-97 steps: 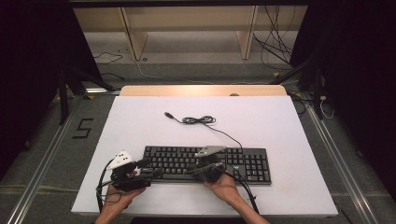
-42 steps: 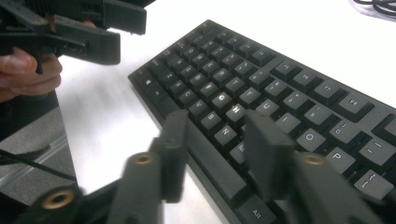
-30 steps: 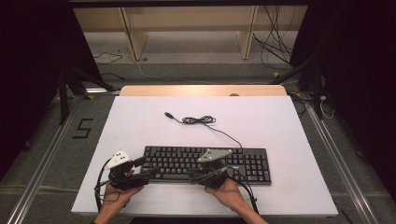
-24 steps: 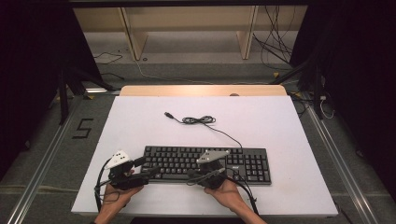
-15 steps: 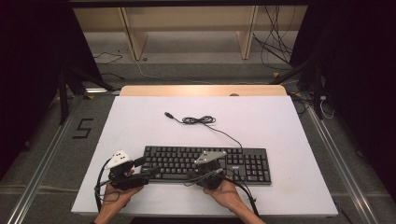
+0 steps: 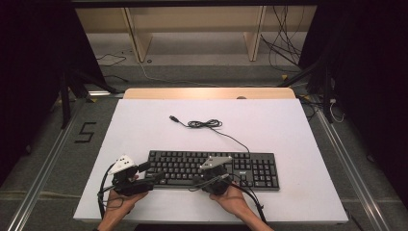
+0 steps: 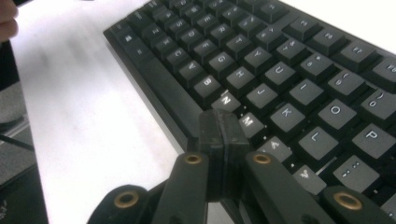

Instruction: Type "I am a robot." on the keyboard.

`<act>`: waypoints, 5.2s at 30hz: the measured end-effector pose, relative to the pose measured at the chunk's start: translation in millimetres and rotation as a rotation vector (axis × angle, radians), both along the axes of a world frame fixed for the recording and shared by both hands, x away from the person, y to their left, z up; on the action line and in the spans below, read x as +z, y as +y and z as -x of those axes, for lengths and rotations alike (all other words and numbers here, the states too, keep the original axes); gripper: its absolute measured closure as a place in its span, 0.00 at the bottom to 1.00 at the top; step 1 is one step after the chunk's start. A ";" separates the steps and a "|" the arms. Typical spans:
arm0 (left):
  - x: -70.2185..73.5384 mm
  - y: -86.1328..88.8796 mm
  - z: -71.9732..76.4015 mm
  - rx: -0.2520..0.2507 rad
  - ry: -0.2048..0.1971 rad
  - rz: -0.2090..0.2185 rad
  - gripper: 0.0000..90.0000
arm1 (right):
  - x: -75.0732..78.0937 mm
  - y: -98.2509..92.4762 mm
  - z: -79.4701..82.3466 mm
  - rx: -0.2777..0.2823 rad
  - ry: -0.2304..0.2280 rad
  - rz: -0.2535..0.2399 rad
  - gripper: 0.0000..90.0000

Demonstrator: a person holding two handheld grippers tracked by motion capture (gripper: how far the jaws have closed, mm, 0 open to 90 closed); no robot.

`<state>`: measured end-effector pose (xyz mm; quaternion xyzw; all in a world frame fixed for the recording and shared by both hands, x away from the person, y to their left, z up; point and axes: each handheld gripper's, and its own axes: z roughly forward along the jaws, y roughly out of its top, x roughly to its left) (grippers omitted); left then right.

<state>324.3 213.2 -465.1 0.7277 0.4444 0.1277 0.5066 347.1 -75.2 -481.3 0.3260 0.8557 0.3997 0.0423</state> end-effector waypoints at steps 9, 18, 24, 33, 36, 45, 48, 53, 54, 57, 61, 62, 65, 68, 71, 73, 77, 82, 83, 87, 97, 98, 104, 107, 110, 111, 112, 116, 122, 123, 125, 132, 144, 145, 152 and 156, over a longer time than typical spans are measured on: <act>-0.6 1.1 -1.1 0.007 0.003 0.003 0.31 | -2.0 0.7 1.2 -0.001 -0.011 0.002 1.00; -1.3 5.1 -5.1 0.035 0.004 0.000 0.33 | 7.1 -7.0 2.2 -0.014 -0.015 -0.069 0.82; -4.1 5.9 -10.4 0.059 0.024 -0.016 0.45 | 14.5 -14.2 3.1 -0.024 -0.018 -0.115 0.63; -7.5 0.3 -15.9 0.057 0.041 -0.068 0.67 | 22.5 -21.2 5.2 -0.036 -0.038 -0.131 0.51; -9.1 -1.5 -17.5 0.050 0.048 -0.089 0.74 | 24.3 -23.3 5.7 -0.040 -0.046 -0.132 0.49; -10.0 -3.1 -20.4 0.037 0.059 -0.120 0.89 | 24.2 -25.0 7.0 -0.049 -0.047 -0.126 0.42; -10.3 -4.0 -21.2 0.036 0.062 -0.129 0.94 | 24.4 -25.6 7.8 -0.049 -0.046 -0.129 0.42; -11.6 -4.0 -23.4 0.042 0.076 -0.145 0.99 | 25.1 -26.9 8.9 -0.053 -0.047 -0.135 0.40; -11.7 -3.9 -23.7 0.043 0.077 -0.145 0.99 | 25.2 -27.4 9.1 -0.052 -0.048 -0.136 0.40; -11.7 -3.3 -24.7 0.041 0.082 -0.153 0.99 | 25.2 -27.8 9.4 -0.051 -0.051 -0.137 0.39; -12.4 -3.0 -27.8 0.047 0.097 -0.157 0.99 | 24.8 -29.3 10.9 -0.056 -0.051 -0.140 0.38; -12.7 -3.7 -28.2 0.051 0.100 -0.155 0.99 | 24.8 -29.7 11.0 -0.056 -0.054 -0.142 0.38; -13.4 -4.8 -29.3 0.044 0.104 -0.163 0.99 | 25.3 -30.8 11.7 -0.058 -0.054 -0.147 0.38; -14.1 -6.5 -30.2 0.040 0.109 -0.171 0.99 | 25.1 -31.4 12.1 -0.056 -0.054 -0.145 0.38; -14.9 -7.9 -31.6 0.039 0.115 -0.173 0.99 | 24.7 -31.2 12.5 -0.055 -0.053 -0.144 0.38; -15.2 -7.9 -32.0 0.036 0.117 -0.178 0.99 | 24.7 -31.3 12.5 -0.055 -0.052 -0.146 0.38; -16.8 -8.1 -34.0 0.036 0.126 -0.180 0.99 | 24.6 -31.1 12.5 -0.055 -0.051 -0.146 0.38; -18.7 -9.8 -34.4 0.031 0.138 -0.197 0.99 | 24.0 -30.6 12.7 -0.054 -0.051 -0.145 0.38; -18.7 -9.8 -34.4 0.031 0.138 -0.197 0.99 | 24.0 -30.5 12.7 -0.054 -0.051 -0.145 0.38; -18.9 -10.6 -34.1 0.035 0.140 -0.200 0.99 | 24.1 -30.6 12.8 -0.055 -0.052 -0.147 0.38; -14.6 -8.4 -32.0 0.037 0.116 -0.168 0.93 | 25.0 -31.4 12.3 -0.056 -0.056 -0.150 0.38; -13.9 -8.0 -31.5 0.035 0.112 -0.167 0.92 | 24.9 -31.4 12.2 -0.057 -0.057 -0.150 0.38; -9.4 -7.1 -26.9 0.028 0.093 -0.134 0.78 | 24.7 -30.5 12.4 -0.057 -0.059 -0.148 0.38; -6.2 -5.8 -22.6 0.024 0.083 -0.112 0.69 | 23.5 -29.8 11.5 -0.058 -0.058 -0.143 0.38; -4.8 -4.8 -20.6 0.023 0.081 -0.100 0.60 | 22.5 -29.1 10.9 -0.057 -0.058 -0.144 0.39; -4.7 -4.6 -20.1 0.022 0.079 -0.093 0.57 | 22.2 -28.9 10.8 -0.057 -0.058 -0.143 0.40; -4.5 -4.5 -19.7 0.021 0.079 -0.087 0.55 | 21.9 -28.7 10.6 -0.056 -0.058 -0.142 0.40; -3.6 -3.9 -17.9 0.018 0.071 -0.074 0.48 | 21.1 -27.7 10.5 -0.049 -0.056 -0.141 0.45; -0.7 -3.4 -13.4 0.010 0.055 -0.042 0.42 | 19.8 -25.6 10.4 -0.041 -0.054 -0.131 0.54; -0.3 -3.6 -12.7 0.009 0.051 -0.039 0.42 | 19.2 -24.7 10.4 -0.041 -0.054 -0.129 0.56; 0.6 -3.4 -11.7 0.003 0.048 -0.038 0.40 | 17.8 -22.4 10.3 -0.037 -0.053 -0.123 0.63; 2.0 -4.7 -8.5 0.000 0.035 -0.027 0.36 | 14.8 -17.8 9.5 -0.024 -0.042 -0.110 0.77; 4.0 -6.6 -3.1 -0.006 0.010 -0.002 0.33 | 10.6 -10.5 7.6 -0.006 -0.031 -0.086 0.96; 4.2 -6.7 -2.4 -0.007 0.005 0.000 0.33 | 9.8 -9.5 7.1 -0.004 -0.034 -0.081 0.99; 5.5 -6.1 1.6 -0.010 -0.006 0.006 0.32 | 6.3 -7.8 5.8 -0.011 -0.025 -0.045 1.00; 5.5 -7.2 3.8 -0.014 -0.009 0.008 0.32 | 5.0 -8.1 5.0 -0.019 -0.023 -0.034 1.00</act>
